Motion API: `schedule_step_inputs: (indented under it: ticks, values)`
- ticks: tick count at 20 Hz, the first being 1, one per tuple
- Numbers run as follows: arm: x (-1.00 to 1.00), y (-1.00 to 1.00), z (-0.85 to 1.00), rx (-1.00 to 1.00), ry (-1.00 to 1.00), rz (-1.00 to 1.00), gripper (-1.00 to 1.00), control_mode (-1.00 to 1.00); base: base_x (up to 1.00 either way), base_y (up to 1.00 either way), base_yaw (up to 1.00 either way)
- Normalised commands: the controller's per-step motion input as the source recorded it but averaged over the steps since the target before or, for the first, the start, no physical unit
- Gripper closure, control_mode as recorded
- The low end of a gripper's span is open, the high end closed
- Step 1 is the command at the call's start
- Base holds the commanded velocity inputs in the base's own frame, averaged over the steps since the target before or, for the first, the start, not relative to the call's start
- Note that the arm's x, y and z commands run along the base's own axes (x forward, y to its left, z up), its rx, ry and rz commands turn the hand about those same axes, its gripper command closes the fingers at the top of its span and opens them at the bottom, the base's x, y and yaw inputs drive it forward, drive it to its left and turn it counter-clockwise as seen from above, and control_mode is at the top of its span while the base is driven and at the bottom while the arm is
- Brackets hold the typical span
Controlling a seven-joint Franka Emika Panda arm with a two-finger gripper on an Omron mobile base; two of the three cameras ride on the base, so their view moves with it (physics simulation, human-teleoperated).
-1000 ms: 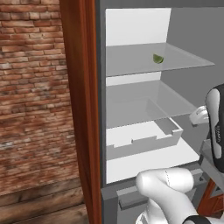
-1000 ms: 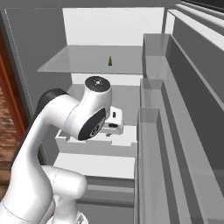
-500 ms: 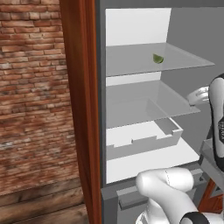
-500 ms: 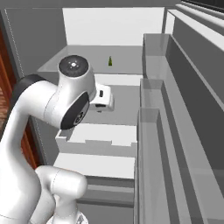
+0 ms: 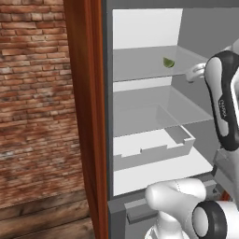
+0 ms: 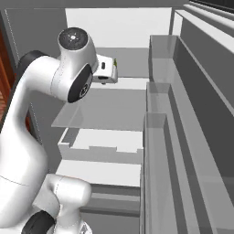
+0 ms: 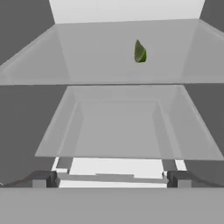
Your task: There is a bowl on the dining counter. Grab a lemon wedge from the fridge and place it in the bowl. Then get the liquor bottle and glass cup from the cabinet and place them next to the bowl.
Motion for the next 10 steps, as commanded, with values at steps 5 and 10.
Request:
schedule_step_inputs:
  ticks: [5,10]
  values:
    - [0.84,0.14,0.0,0.0,-0.01,-0.02,-1.0,-1.0,0.0,0.0,0.0]
    - [0.72,0.0,0.0,0.0,-0.06,-0.02,-1.0,-1.0,0.0,0.0,0.0]
